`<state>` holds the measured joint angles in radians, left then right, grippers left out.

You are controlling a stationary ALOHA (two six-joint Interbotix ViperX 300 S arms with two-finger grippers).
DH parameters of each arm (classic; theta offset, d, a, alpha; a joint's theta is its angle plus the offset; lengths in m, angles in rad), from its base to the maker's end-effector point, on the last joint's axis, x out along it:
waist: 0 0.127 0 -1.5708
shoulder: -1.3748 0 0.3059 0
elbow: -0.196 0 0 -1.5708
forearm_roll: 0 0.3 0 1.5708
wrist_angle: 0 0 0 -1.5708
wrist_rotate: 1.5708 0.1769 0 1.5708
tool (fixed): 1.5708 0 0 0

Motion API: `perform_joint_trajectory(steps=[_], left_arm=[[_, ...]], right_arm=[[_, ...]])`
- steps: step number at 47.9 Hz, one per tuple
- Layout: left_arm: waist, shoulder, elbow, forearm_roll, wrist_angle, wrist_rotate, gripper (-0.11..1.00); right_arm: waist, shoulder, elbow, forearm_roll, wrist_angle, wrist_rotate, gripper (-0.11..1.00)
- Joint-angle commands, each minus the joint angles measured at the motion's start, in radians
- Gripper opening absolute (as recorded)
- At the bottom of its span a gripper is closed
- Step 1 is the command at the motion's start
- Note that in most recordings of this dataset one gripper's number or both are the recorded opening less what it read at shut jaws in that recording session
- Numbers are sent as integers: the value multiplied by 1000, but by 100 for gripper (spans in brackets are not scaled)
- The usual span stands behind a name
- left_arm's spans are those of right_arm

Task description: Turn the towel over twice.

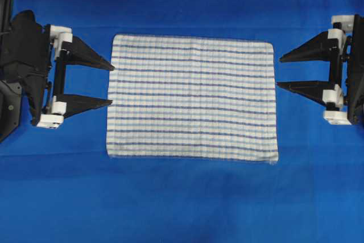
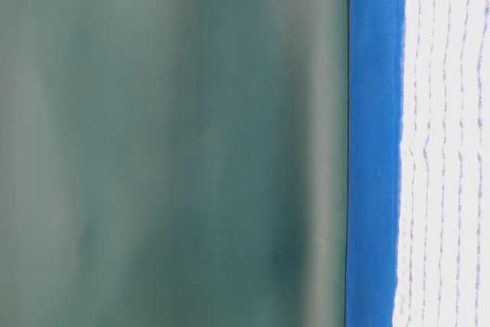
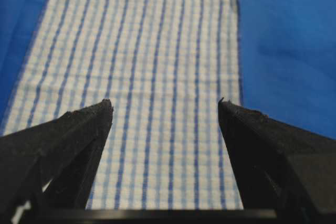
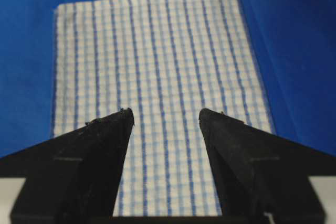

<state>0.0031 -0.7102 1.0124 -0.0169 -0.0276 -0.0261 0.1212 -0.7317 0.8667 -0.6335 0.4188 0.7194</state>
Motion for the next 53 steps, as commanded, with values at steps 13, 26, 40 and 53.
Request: perform_joint_trajectory(steps=[13, 26, 40, 53], left_arm=[[15, -169, 58, -2, 48, 11, 74], [44, -374, 181, -2, 46, 58, 73], [75, -568, 288, -2, 94, 52, 73], [75, -615, 356, -2, 98, 48, 73]], right_arm=[[-2, -166, 61, -34, 31, -2, 59], [-34, -351, 186, -37, 32, 15, 59], [-69, -508, 321, -32, 2, 29, 59], [-120, -545, 426, -32, -87, 64, 59]])
